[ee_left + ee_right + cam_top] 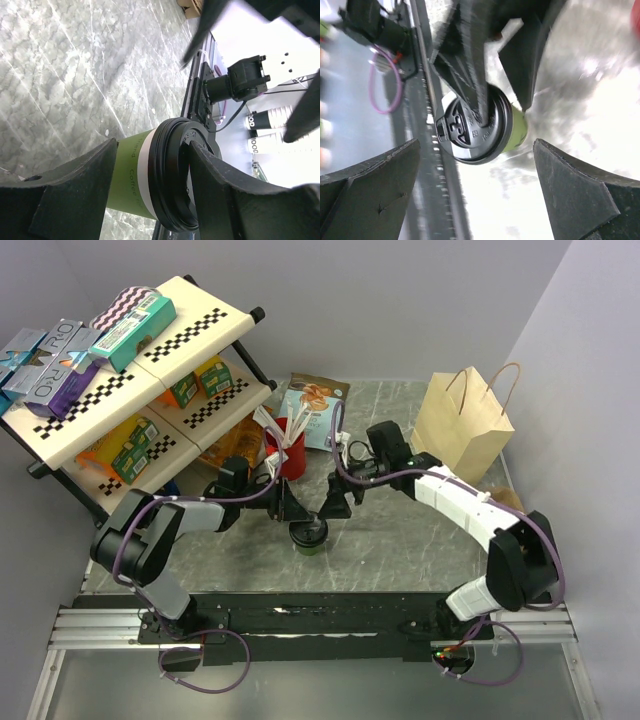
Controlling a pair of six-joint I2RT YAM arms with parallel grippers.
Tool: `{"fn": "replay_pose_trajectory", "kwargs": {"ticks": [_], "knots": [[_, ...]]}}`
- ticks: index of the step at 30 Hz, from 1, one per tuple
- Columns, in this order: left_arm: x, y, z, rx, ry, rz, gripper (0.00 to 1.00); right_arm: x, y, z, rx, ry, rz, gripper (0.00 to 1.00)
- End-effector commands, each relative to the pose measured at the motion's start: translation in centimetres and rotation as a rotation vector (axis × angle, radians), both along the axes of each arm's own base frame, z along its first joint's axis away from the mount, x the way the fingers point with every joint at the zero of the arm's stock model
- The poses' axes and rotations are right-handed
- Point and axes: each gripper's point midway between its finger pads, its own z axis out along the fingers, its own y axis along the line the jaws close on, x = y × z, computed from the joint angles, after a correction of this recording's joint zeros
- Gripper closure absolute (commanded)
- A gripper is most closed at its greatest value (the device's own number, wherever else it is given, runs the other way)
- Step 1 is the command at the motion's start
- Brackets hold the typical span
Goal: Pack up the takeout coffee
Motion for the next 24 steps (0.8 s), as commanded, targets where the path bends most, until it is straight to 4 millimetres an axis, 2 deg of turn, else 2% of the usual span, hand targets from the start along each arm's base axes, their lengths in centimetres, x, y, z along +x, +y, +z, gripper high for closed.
{"fn": "replay_pose_trajectory", "kwargs": {"ticks": [1,2,3,8,16,24], "knots": [[0.3,1.3,-3.7,0.122,0.014,0.073,0.36,-1.8,0.3,1.0,-0.054,-0.274,0.177,0.0],[0.4,1.2,-3.7,0.121,0.014,0.071,0.36,-2.0,0.6,0.8,-0.068,-0.335,0.216,0.0],[0.5,1.2,-3.7,0.123,0.017,0.073,0.36,-3.1,1.5,0.5,-0.08,-0.365,0.262,0.0],[0.6,1.3,-3.9,0.13,0.015,0.074,0.36,-1.5,2.2,-1.4,-0.209,-0.463,0.221,0.0],[0.5,1.3,-4.0,0.133,0.022,0.072,0.35,-0.8,2.5,-2.2,-0.244,-0.468,0.209,0.0],[0.6,1.2,-4.3,0.136,0.038,0.075,0.35,-1.8,3.6,-1.6,-0.192,-0.489,0.268,0.0]]}}
